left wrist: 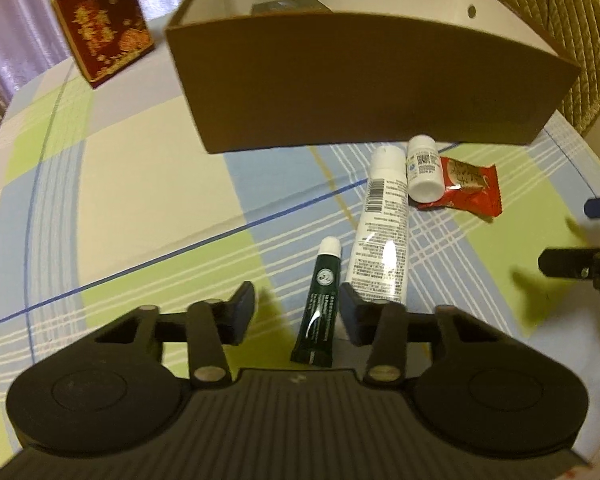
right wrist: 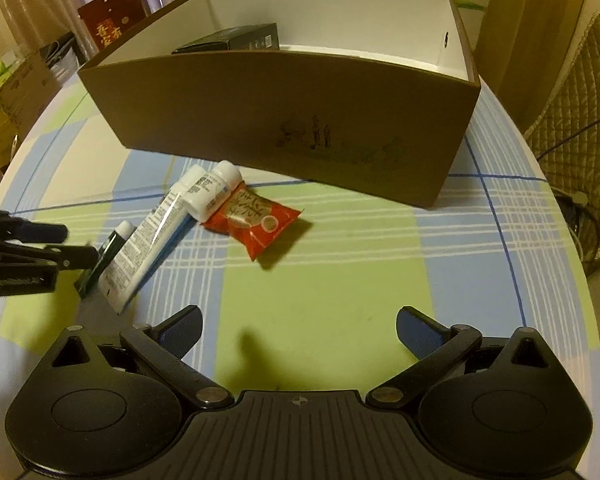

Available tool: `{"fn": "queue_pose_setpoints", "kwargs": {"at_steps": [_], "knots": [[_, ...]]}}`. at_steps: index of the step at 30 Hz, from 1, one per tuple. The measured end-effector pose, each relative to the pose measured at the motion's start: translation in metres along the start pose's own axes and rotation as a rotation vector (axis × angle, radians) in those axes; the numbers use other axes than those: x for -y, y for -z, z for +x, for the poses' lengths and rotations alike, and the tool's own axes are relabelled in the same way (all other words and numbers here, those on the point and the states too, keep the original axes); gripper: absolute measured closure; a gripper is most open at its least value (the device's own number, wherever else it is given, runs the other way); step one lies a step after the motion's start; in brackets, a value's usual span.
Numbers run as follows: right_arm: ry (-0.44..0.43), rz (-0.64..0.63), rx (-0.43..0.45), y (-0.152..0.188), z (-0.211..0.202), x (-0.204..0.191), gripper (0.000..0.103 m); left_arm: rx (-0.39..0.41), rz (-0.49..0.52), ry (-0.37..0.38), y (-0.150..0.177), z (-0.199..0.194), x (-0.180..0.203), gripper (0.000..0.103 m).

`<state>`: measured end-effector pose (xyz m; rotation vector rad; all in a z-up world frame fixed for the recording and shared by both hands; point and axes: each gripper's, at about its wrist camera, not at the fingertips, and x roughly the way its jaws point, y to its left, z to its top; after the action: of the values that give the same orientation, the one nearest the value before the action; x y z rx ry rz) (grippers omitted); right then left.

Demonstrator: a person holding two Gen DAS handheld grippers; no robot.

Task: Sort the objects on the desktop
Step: 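Grasp the green-capped tube with the left gripper, then grasp the white pill bottle with the right gripper while left holds the tube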

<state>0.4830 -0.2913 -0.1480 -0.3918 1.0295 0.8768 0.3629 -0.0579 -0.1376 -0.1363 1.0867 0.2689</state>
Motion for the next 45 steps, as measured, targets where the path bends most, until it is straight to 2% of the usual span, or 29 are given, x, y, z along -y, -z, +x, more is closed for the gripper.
{"fn": "queue_pose_setpoints", "kwargs": {"at_steps": [2,6,8,9,16,19,26,31,36,40,45], "knots": [[-0.003,0.005,0.016,-0.003,0.0,0.0,0.002,-0.002,0.017,0.001,0.0,0.006,0.002,0.069],[-0.02,0.001,0.056,-0.012,0.001,-0.003,0.003,-0.012,0.014,0.02,-0.001,0.017,0.001,0.081],[-0.034,-0.01,0.081,-0.017,0.002,-0.007,0.006,0.004,0.002,0.024,-0.002,0.019,-0.001,0.086],[-0.045,-0.018,0.09,-0.02,0.004,-0.009,0.011,0.006,-0.007,0.019,-0.004,0.02,-0.004,0.089],[-0.094,-0.072,0.112,-0.04,0.021,-0.026,0.031,-0.003,-0.133,-0.065,-0.007,0.023,-0.043,0.089],[-0.136,-0.096,0.117,-0.048,0.032,-0.032,0.033,-0.006,-0.173,-0.065,-0.002,0.02,-0.057,0.088],[-0.201,-0.386,0.134,-0.052,0.055,-0.042,0.034,-0.008,-0.198,-0.054,0.003,0.015,-0.068,0.089],[-0.233,-0.514,0.114,-0.054,0.067,-0.035,0.043,-0.009,-0.2,-0.053,0.003,0.015,-0.068,0.089],[-0.289,-0.577,0.122,-0.056,0.075,-0.039,0.054,-0.014,-0.193,-0.056,0.005,0.013,-0.067,0.089],[-0.269,-0.59,0.129,-0.053,0.074,-0.045,0.055,-0.023,-0.191,-0.057,0.006,0.012,-0.068,0.089],[-0.248,-0.507,0.16,-0.045,0.054,-0.042,0.055,-0.026,-0.186,-0.053,0.012,0.009,-0.063,0.089]]}}
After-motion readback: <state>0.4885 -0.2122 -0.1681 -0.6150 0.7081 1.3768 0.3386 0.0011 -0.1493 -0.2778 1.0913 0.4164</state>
